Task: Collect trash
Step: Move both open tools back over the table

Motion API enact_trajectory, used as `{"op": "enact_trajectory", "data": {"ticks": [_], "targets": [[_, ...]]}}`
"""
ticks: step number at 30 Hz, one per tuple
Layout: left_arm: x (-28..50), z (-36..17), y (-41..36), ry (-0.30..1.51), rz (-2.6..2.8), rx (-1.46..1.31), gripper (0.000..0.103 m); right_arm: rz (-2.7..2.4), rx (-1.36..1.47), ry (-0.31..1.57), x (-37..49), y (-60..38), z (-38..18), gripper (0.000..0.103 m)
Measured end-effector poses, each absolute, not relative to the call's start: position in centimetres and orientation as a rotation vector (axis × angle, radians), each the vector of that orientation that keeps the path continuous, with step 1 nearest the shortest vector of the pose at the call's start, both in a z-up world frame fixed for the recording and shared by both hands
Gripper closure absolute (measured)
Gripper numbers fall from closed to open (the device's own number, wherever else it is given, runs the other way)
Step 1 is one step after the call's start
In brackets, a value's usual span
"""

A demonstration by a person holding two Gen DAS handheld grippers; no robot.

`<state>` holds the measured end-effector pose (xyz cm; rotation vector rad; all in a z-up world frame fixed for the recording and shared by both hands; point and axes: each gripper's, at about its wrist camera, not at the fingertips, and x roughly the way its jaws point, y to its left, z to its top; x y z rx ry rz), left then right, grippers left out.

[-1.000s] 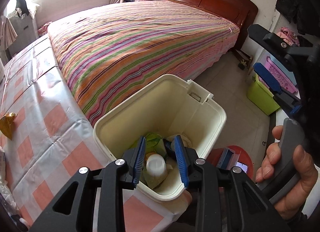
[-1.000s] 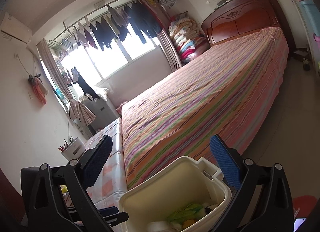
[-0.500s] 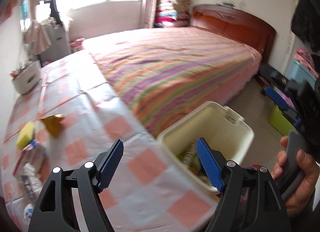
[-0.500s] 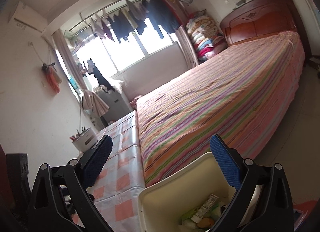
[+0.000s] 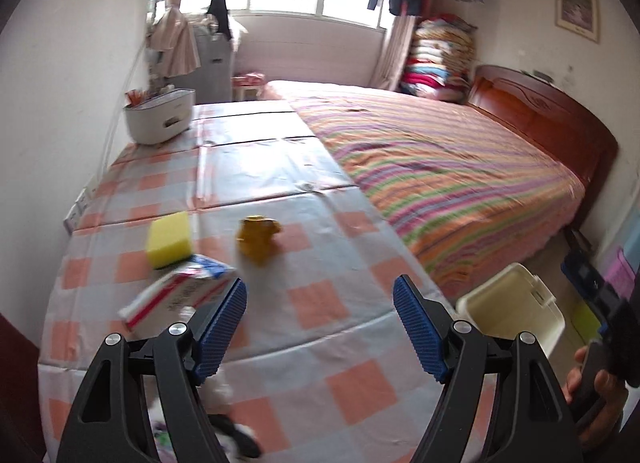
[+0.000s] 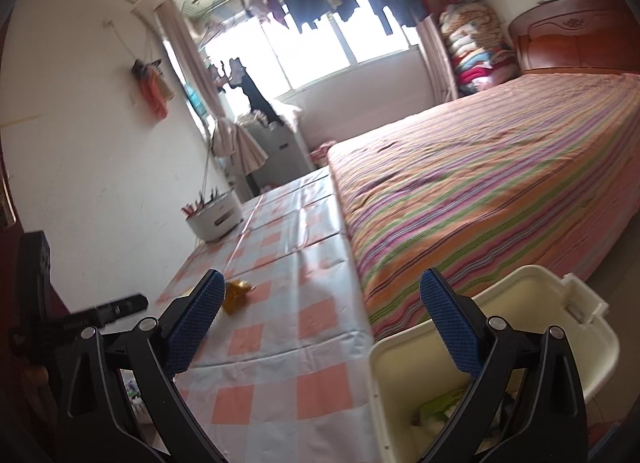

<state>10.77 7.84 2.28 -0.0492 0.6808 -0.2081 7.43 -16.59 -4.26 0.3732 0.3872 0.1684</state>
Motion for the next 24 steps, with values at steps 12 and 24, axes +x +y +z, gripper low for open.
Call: {"op": "enact_trajectory", "data": {"ticks": [12, 24], "targets": [[11.9, 0.9, 18.8, 0.664, 0.025, -0.118, 0.029, 0.362, 0.243, 0.567, 13.8, -7.7, -6.1, 0.007], [12.3, 0.7, 23.0, 0.629, 0.141, -0.102, 0.029, 0.457, 0.113, 0.747, 25.8, 3.4, -8.5, 0.007]]}}
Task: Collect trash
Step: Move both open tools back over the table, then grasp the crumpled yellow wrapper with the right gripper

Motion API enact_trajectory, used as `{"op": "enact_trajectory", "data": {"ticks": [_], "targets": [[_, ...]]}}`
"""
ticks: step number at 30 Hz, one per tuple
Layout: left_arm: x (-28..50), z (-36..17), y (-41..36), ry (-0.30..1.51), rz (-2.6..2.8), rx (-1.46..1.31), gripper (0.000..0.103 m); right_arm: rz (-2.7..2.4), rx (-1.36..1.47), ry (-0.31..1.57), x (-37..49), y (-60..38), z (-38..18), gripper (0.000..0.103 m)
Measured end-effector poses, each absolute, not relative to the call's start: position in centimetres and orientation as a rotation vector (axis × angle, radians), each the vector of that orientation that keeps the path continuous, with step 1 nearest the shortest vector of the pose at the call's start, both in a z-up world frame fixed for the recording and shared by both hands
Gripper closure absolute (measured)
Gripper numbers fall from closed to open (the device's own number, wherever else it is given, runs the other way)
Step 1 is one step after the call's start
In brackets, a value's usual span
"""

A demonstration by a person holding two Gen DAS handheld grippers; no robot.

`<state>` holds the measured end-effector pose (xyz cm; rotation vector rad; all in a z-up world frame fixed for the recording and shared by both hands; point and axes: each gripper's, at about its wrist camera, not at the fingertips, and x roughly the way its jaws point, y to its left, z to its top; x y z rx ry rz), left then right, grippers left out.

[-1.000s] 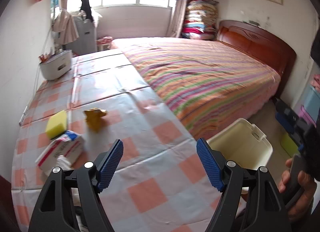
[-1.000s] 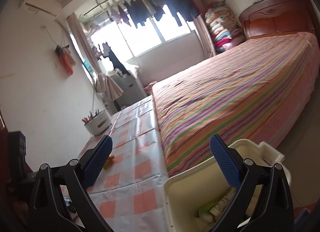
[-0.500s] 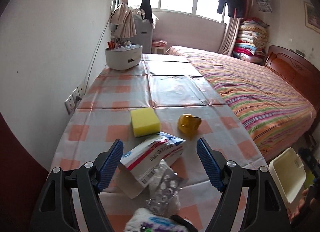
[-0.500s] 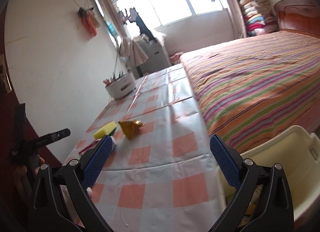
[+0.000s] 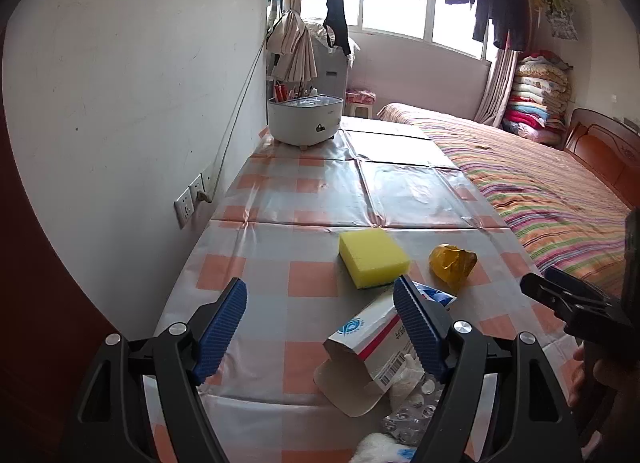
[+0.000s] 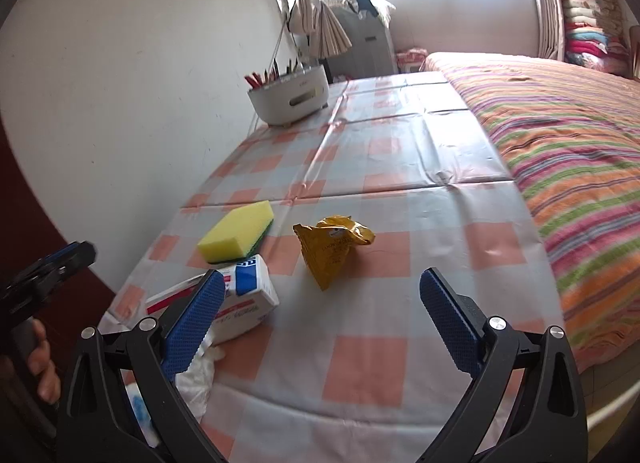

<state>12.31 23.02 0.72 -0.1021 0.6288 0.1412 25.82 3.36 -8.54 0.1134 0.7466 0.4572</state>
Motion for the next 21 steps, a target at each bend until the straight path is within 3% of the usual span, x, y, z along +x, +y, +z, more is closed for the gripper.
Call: {"op": "enact_trajectory", "data": {"ticks": [10, 12, 15, 16, 17, 21], "targets": [[12.6, 0.6, 26.1, 0.645, 0.146, -0.201, 0.029, 0.403, -0.046, 0.81, 31.3, 7.3, -10.5, 0.007], [12.6, 0.7, 26.6, 0.645, 0.135, -0.234, 0.029, 0.406, -0.065, 0.825, 32.1, 7.8, -10.8, 0.011], [12.8, 0.7, 26.9, 0.645, 0.141, -0.244, 0.029, 0.401, -0.123, 0.854, 32.9, 8.7, -11.6, 0.03], [12.9, 0.7, 26.9, 0.646, 0.143, -0.246, 0.029, 0.404, -0.13, 0.873, 33.2, 8.8, -12.0, 0.045], [12.9, 0.6, 26.9, 0.648, 0.143, -0.249, 0.029, 0.405, -0.14, 0.895, 33.4, 8.9, -12.6, 0.051], [13.3, 0.6, 26.9, 0.652, 0.138, -0.263, 0.029, 0.412, -0.122, 0.892, 32.7, 8.1, -12.9, 0.057]]}}
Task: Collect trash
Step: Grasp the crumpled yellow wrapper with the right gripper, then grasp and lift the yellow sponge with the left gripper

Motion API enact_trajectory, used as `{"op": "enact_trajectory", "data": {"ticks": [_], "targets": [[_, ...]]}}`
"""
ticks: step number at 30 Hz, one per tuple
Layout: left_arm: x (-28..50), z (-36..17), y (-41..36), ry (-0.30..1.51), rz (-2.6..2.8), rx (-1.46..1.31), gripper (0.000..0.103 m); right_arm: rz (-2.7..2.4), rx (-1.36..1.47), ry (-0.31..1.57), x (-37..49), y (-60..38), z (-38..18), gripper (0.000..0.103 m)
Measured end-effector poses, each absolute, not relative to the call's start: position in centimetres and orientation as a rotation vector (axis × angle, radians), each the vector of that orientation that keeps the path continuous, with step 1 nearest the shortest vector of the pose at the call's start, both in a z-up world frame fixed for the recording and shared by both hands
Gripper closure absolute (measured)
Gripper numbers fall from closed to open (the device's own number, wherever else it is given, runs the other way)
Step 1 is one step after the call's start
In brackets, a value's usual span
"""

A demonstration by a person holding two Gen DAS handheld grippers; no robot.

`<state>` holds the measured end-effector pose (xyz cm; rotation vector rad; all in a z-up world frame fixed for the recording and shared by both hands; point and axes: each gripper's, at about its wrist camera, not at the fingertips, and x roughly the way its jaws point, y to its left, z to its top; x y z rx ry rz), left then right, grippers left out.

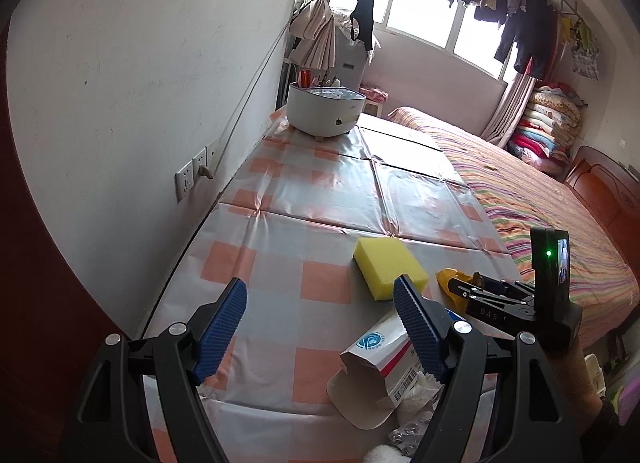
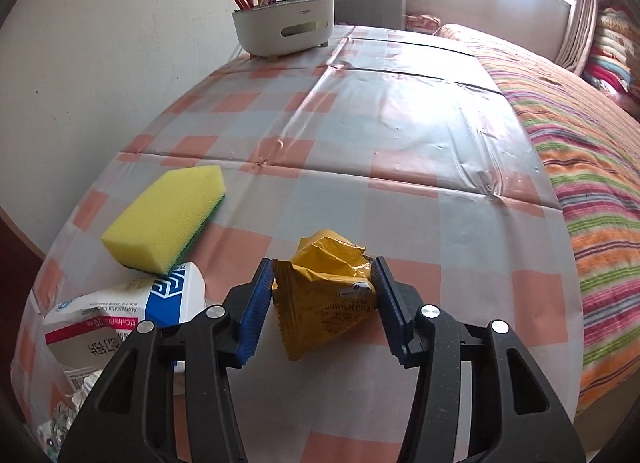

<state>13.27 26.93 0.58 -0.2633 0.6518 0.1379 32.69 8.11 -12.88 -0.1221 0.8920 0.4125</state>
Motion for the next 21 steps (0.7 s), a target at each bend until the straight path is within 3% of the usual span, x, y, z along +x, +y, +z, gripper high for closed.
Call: {"op": "enact_trajectory", "data": {"ticks": [9, 17, 21], "targets": [[15.4, -0.1, 25.5, 0.708, 0.092, -0.263, 0.029, 0.477, -0.001, 0.736, 25.3, 3.8, -7.6, 0.06], [21.5, -2.5, 24.2, 0.896, 0.137, -0.364, 0.029, 0.524, 0.13, 0.634, 19.2, 0.0, -4.3, 0.06], [23.6, -3.9, 21.8, 0.955, 0.181, -0.254, 0.029, 0.54, 0.175, 0.626, 18.1, -1.0, -4.3, 0.06]]}}
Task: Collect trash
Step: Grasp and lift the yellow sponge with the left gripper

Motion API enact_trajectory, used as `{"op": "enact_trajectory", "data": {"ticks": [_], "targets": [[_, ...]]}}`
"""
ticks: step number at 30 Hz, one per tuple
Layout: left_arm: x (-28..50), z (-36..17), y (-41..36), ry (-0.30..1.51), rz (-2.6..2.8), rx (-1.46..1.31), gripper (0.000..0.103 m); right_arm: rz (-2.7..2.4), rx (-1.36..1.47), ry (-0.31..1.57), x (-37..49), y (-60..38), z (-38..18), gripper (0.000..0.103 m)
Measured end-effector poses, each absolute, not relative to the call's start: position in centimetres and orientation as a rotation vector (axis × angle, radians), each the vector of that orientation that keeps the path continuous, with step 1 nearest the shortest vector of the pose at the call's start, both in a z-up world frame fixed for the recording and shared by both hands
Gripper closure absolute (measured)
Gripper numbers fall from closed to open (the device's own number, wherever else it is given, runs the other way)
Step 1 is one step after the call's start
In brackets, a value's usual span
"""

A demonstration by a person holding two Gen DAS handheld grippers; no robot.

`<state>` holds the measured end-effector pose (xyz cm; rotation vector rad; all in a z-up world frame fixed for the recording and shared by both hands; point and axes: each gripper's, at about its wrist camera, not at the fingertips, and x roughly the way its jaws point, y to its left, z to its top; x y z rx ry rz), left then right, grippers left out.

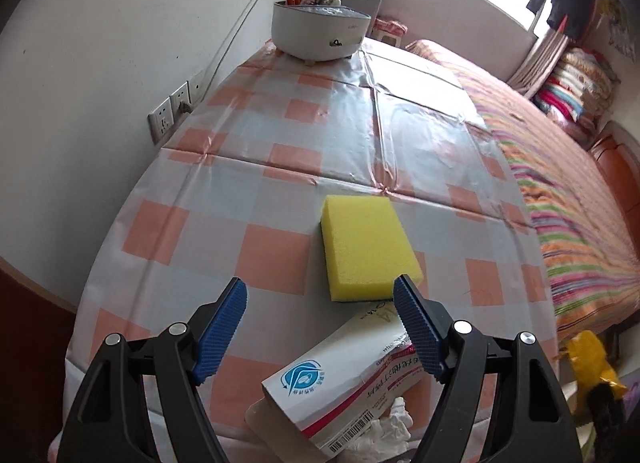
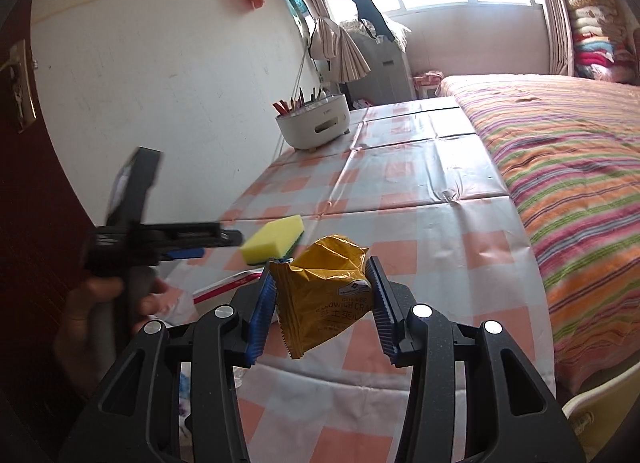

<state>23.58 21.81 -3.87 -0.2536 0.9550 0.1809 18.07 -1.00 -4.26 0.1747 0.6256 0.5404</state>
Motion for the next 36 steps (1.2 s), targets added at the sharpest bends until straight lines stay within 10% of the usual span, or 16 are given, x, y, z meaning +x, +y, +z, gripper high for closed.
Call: {"op": "enact_trajectory", "data": {"ticks": [36], "targets": [[30.8, -6.6, 16.9, 1.1, 0.242, -0.092, 0.029, 0.662, 0.225, 0.597, 16.3, -0.4, -4.0, 0.06]]}}
